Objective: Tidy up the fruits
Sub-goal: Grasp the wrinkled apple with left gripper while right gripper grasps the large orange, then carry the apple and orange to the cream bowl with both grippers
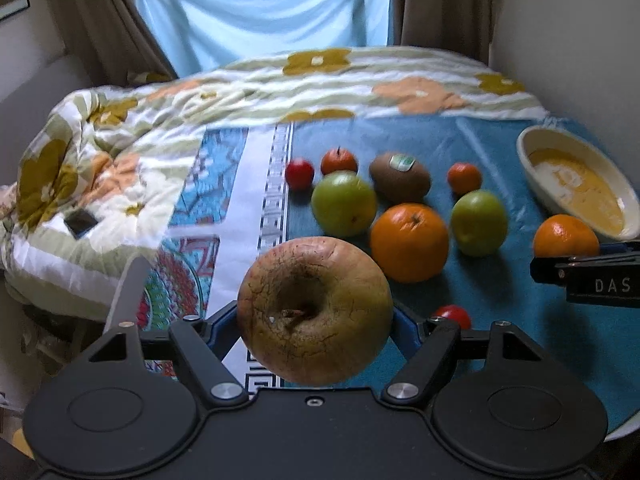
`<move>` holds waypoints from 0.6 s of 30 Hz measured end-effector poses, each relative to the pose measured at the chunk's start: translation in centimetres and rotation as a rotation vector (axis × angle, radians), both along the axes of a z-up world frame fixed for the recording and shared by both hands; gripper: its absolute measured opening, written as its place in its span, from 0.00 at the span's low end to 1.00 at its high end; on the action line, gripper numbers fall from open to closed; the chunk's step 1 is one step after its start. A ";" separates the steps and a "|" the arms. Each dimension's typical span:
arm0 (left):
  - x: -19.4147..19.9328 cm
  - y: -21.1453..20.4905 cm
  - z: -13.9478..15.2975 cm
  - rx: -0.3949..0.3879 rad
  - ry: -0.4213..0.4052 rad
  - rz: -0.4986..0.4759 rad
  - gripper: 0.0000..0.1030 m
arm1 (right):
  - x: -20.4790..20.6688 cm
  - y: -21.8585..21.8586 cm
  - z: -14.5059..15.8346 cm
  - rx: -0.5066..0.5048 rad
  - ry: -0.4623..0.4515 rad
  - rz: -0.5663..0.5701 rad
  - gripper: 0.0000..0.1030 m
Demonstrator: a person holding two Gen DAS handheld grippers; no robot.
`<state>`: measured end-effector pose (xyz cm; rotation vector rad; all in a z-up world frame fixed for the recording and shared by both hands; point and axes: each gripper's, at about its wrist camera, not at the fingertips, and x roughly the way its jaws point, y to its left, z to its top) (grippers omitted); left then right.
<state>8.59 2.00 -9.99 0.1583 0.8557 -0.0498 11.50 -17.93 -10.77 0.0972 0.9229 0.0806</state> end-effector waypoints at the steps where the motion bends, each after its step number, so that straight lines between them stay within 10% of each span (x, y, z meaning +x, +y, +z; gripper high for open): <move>1: -0.2 -0.1 0.6 0.000 -0.013 -0.006 0.77 | -0.3 -0.1 0.5 0.000 -0.007 -0.005 0.71; 18: 0.6 -9.6 8.9 -0.073 -0.137 -0.209 0.77 | -3.8 -10.8 8.9 -0.004 -0.099 -0.109 0.71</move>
